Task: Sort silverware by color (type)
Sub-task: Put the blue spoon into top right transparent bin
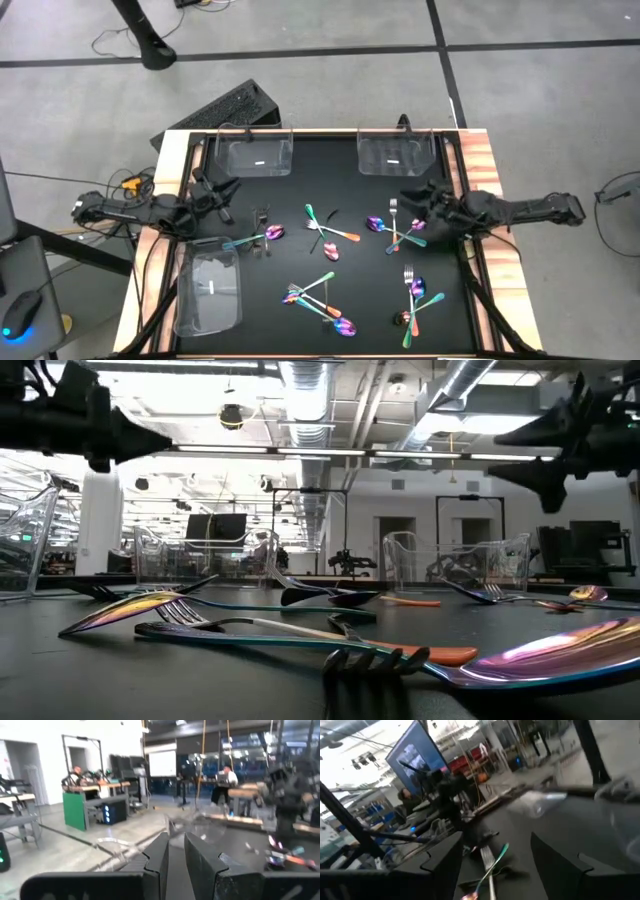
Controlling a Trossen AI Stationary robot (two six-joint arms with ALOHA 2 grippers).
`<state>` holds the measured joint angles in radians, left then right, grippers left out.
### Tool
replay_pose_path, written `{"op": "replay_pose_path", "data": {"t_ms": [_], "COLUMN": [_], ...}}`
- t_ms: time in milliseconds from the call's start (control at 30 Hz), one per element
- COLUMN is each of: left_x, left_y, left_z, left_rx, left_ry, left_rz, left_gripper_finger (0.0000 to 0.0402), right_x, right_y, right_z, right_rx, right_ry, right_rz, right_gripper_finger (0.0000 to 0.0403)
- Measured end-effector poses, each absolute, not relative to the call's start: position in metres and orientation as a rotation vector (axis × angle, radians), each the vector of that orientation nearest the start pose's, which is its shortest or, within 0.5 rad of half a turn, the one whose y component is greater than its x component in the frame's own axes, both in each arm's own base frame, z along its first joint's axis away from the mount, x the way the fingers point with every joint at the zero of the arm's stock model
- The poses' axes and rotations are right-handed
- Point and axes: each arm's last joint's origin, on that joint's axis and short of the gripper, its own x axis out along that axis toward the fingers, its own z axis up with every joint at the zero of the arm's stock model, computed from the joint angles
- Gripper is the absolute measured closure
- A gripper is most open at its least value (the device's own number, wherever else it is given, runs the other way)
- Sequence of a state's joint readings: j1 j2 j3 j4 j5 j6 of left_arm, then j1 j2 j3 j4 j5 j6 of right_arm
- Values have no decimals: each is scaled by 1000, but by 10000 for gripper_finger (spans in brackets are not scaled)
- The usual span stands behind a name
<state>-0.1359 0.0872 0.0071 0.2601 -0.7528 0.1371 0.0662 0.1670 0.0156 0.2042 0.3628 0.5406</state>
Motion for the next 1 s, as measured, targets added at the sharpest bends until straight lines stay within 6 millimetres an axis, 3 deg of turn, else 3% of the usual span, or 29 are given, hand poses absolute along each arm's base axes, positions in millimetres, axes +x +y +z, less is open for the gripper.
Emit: {"op": "replay_pose_path", "data": {"t_ms": [233,433,600,800,1000], "left_x": [96,96,98,103,107], "left_y": [7,8,7,7,8], "left_z": [188,190,189,182,176], "left_rx": [122,61,35,2,18], "left_ry": [-167,-217,-209,-138,-70], "left_rz": [517,472,443,447,496], "left_gripper_finger": [350,343,310,262,251], "right_x": [125,130,125,123,126], "right_y": [-5,-14,-18,-19,-26], "right_z": [173,195,203,188,180], "right_rx": [593,674,674,760,742], "right_ry": [127,563,873,1136,1215], "right_rz": [-385,-678,-875,-824,-804], "right_gripper_finger": [148,148,148,148,148]}}
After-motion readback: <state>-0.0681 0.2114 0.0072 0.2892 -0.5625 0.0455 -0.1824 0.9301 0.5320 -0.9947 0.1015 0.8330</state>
